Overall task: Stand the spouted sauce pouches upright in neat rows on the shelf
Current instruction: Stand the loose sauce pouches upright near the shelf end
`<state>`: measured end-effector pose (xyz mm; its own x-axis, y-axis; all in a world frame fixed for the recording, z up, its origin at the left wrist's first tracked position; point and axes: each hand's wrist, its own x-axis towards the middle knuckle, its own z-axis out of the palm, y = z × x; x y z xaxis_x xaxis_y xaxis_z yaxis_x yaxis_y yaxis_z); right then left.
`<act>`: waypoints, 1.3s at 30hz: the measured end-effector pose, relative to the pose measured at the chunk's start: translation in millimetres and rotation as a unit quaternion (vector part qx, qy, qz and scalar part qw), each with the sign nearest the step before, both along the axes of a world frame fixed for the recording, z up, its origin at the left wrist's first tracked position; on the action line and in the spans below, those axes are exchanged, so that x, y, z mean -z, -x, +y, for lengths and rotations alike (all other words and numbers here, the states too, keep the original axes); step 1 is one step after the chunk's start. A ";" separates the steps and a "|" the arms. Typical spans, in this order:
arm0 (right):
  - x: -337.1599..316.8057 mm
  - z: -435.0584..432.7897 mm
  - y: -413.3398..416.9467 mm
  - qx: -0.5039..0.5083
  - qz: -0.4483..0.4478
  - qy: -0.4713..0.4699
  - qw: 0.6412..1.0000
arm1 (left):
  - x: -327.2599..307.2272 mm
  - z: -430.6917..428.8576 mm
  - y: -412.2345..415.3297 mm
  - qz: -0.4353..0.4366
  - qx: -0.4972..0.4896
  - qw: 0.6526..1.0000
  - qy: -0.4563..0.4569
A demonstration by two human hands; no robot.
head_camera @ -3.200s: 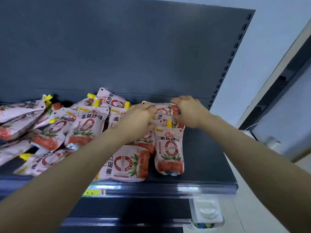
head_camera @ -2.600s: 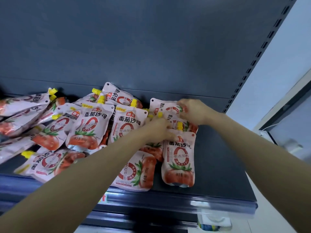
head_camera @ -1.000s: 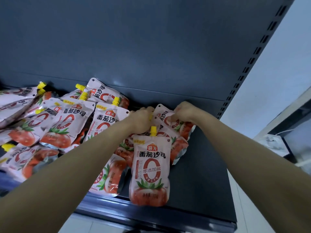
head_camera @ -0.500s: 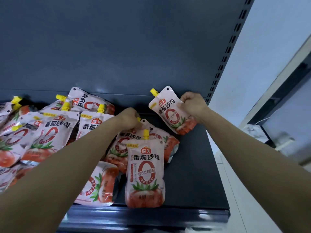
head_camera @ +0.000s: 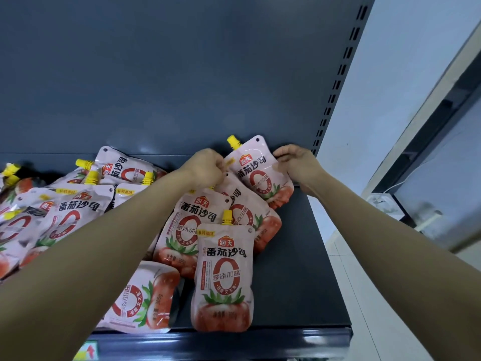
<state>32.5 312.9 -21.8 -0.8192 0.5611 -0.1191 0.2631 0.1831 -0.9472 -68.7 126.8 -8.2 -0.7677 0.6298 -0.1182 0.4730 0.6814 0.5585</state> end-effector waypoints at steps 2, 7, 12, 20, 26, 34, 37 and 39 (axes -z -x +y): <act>1.8 -3.8 -0.4 -0.010 -0.014 -0.017 1.000 | -4.3 4.0 -2.8 0.026 0.005 0.999 -0.032; 13.4 -5.1 0.3 0.026 -0.010 -0.040 0.999 | -10.6 8.5 -5.6 0.059 -0.001 0.992 -0.108; 12.2 -0.5 -0.1 0.084 0.082 0.046 0.992 | -27.3 14.6 -17.6 0.094 0.012 0.982 -0.162; 25.5 12.1 -12.7 0.112 0.058 0.084 0.988 | -38.5 24.7 -39.1 0.137 0.077 0.979 -0.130; 22.8 15.0 -24.1 0.043 -0.012 0.062 0.997 | -38.3 36.4 -52.8 0.174 0.137 0.973 -0.059; 28.0 11.3 -25.2 0.030 -0.013 0.078 0.996 | -35.7 40.2 -52.9 0.145 0.063 0.981 -0.112; 24.7 13.5 -24.3 0.020 -0.038 0.054 0.998 | -32.4 40.1 -53.2 0.116 0.052 0.982 -0.138; 23.4 15.2 -25.1 0.015 -0.057 0.031 0.998 | -29.0 36.2 -51.6 0.101 0.055 0.983 -0.147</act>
